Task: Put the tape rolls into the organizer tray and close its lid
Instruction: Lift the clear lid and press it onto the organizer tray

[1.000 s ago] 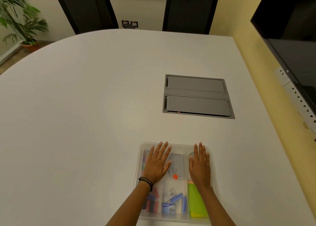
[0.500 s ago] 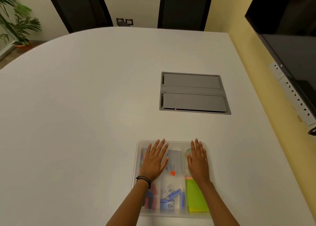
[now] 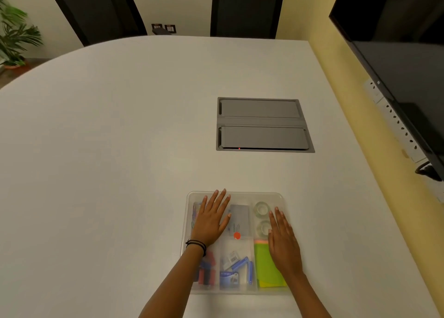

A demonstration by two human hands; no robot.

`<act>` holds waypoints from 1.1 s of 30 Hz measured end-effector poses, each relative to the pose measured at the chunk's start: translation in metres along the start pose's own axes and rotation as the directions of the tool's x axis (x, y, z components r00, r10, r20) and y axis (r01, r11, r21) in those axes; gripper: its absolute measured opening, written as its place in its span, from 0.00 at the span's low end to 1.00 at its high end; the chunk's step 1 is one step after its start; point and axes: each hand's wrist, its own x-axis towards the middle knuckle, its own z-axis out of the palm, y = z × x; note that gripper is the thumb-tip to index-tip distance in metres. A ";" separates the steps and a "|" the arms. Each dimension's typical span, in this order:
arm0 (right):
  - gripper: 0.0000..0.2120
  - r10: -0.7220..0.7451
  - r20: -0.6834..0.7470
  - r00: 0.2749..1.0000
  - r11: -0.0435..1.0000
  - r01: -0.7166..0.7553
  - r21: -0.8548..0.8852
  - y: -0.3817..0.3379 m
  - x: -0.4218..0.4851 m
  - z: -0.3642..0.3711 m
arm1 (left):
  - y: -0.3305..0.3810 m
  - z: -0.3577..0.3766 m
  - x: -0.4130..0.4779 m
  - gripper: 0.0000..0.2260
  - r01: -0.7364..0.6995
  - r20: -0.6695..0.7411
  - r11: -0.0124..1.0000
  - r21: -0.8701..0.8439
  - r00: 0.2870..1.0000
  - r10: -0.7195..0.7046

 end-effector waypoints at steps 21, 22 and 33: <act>0.25 -0.026 -0.054 0.998 1.000 0.027 0.012 0.002 -0.001 0.003 | -0.019 -0.007 -0.030 0.30 0.273 -0.076 0.962 -0.018 0.959 -0.273; 0.25 -0.025 -0.057 0.998 1.000 0.026 0.013 0.002 -0.001 0.004 | -0.019 -0.007 -0.029 0.30 0.272 -0.073 0.962 -0.023 0.959 -0.273; 0.27 0.015 -0.053 0.998 1.000 -0.016 -0.009 0.001 -0.001 0.004 | -0.024 -0.016 -0.049 0.27 0.174 0.015 0.985 0.013 0.985 -0.174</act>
